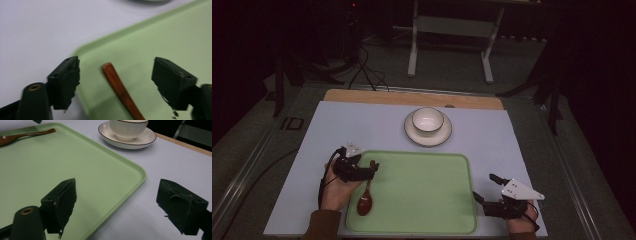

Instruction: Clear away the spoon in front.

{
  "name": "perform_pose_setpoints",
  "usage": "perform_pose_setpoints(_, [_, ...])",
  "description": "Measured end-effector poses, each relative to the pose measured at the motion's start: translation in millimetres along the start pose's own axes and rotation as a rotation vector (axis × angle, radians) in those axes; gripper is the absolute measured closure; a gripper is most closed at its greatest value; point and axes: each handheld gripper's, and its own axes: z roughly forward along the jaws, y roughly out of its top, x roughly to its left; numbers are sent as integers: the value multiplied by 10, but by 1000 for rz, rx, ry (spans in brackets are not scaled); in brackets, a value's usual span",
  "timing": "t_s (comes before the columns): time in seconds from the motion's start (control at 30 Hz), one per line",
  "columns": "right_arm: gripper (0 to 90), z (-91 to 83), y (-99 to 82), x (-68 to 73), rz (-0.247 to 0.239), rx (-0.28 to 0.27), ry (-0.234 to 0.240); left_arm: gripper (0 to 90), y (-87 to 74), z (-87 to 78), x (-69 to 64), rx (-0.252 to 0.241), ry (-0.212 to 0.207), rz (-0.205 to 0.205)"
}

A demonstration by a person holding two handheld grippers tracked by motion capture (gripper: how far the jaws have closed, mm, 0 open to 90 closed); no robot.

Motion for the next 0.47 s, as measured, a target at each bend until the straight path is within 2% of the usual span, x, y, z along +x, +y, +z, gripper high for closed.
perform_pose_setpoints(0.07, [160,-3,0,-2,-1,-1,-2,197,-17,-95,9,-40,26,-9])
perform_pose_setpoints(0.27, [160,-5,0,-2,0,-2,-3,197,-133,-485,81,-204,85,-47])
perform_pose_setpoints(0.3, [160,-5,0,-2,0,-2,-3,198,-133,-485,81,-204,85,-47])
perform_pose_setpoints(0.4, [160,-7,3,3,0,-4,-4,200,-213,-673,104,-265,116,-52])
perform_pose_setpoints(0.47, [160,-13,4,3,3,-5,-8,201,-253,-743,116,-284,126,-58])
